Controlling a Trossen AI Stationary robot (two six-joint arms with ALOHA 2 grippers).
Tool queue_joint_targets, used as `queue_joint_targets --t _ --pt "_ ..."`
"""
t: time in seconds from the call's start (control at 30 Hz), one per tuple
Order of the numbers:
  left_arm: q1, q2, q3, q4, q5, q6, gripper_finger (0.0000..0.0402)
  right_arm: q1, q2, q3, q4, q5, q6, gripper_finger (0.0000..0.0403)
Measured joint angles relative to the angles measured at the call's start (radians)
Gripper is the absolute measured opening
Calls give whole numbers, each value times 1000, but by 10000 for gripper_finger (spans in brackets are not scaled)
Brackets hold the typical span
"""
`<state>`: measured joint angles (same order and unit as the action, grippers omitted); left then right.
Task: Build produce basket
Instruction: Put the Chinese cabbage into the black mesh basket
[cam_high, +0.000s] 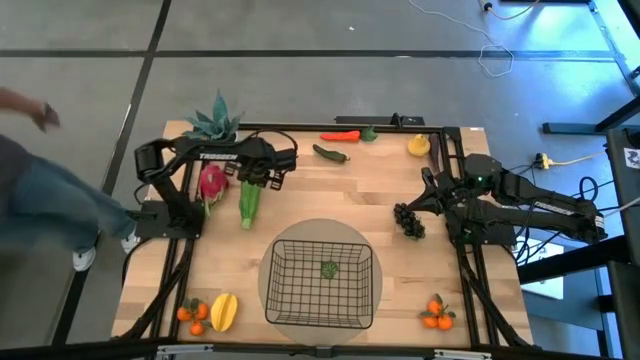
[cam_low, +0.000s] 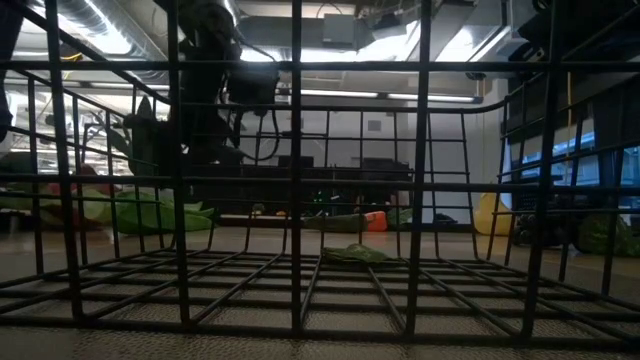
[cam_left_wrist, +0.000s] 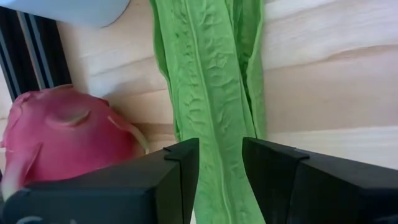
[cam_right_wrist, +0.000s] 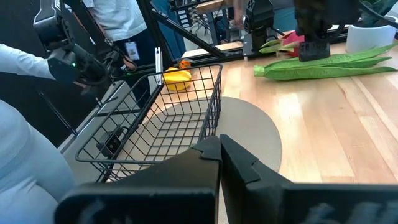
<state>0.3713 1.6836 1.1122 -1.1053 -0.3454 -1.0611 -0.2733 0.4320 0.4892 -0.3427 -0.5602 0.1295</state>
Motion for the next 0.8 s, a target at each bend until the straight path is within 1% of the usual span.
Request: queue_joint_targets --t 0.23,0.57,0.67,0.8 --pt "27 32 0 -2 -3 1 112 0 0 0 0 0 -1 0" --pt "48 70 0 3 -3 81 112 0 0 0 0 0 0 0" --pt "50 87 1 6 13 112 112 0 0 0 0 0 0 0" --pt "50 96 1 9 32 131 95 0 0 0 0 0 0 0"
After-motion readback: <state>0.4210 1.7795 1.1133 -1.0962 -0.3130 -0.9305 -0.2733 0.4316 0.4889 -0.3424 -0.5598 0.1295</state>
